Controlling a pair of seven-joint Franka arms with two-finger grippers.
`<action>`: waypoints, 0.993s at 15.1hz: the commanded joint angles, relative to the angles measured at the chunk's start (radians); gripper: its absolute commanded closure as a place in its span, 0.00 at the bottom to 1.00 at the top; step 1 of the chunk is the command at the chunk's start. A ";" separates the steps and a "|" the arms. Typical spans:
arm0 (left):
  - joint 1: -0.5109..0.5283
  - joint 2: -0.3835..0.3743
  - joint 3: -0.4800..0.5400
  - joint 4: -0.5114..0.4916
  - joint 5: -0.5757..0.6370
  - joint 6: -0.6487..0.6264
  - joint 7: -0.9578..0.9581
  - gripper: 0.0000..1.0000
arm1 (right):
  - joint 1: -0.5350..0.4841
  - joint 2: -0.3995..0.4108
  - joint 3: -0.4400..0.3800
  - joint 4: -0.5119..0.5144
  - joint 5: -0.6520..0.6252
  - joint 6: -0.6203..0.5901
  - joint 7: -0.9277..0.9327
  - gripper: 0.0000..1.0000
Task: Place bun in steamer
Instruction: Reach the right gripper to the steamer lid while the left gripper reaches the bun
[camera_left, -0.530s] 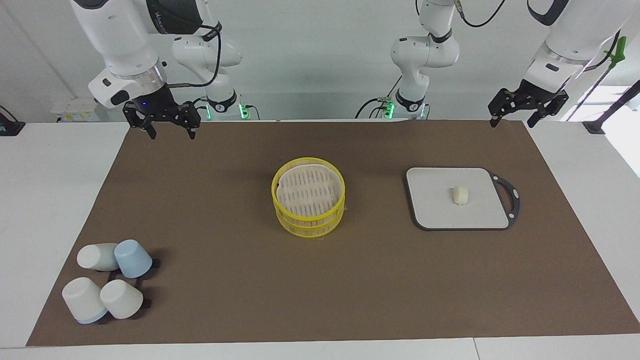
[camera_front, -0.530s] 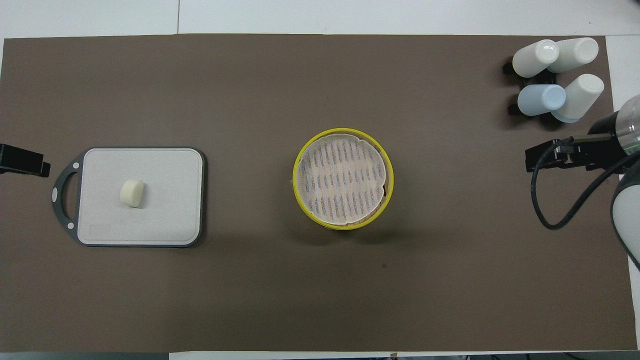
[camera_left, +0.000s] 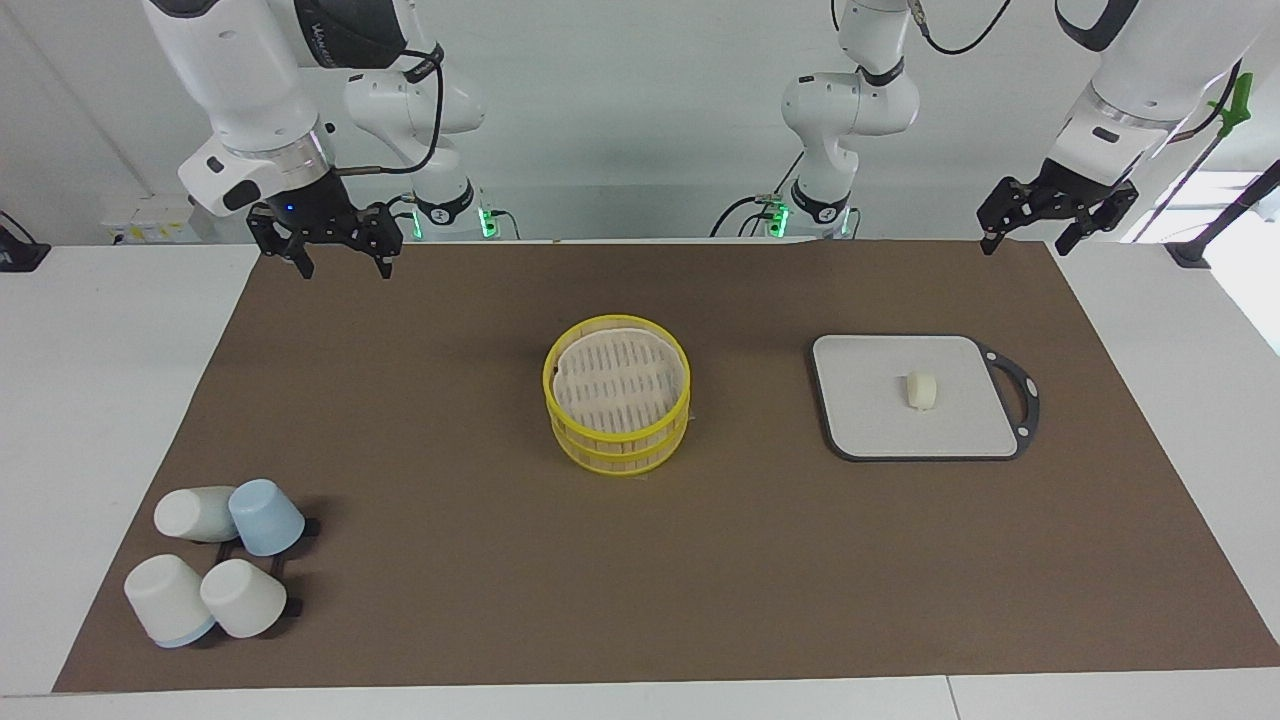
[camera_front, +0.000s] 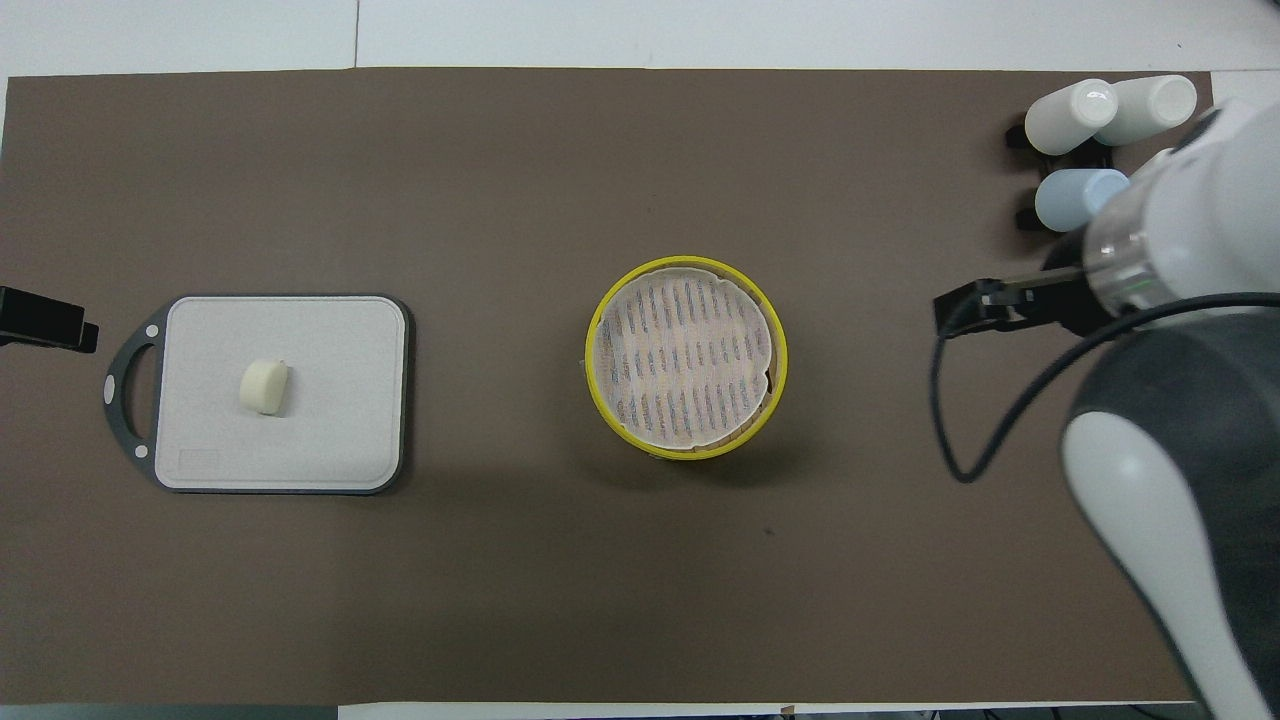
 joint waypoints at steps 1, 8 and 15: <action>-0.007 -0.013 0.006 -0.020 0.008 0.014 -0.012 0.00 | 0.200 0.233 0.048 0.212 -0.083 0.015 0.273 0.00; 0.022 -0.139 0.013 -0.504 0.008 0.439 0.085 0.00 | 0.390 0.359 0.051 0.055 -0.128 0.379 0.550 0.00; 0.041 0.023 0.011 -0.691 0.008 0.799 0.235 0.00 | 0.427 0.353 0.049 -0.080 -0.167 0.486 0.556 0.50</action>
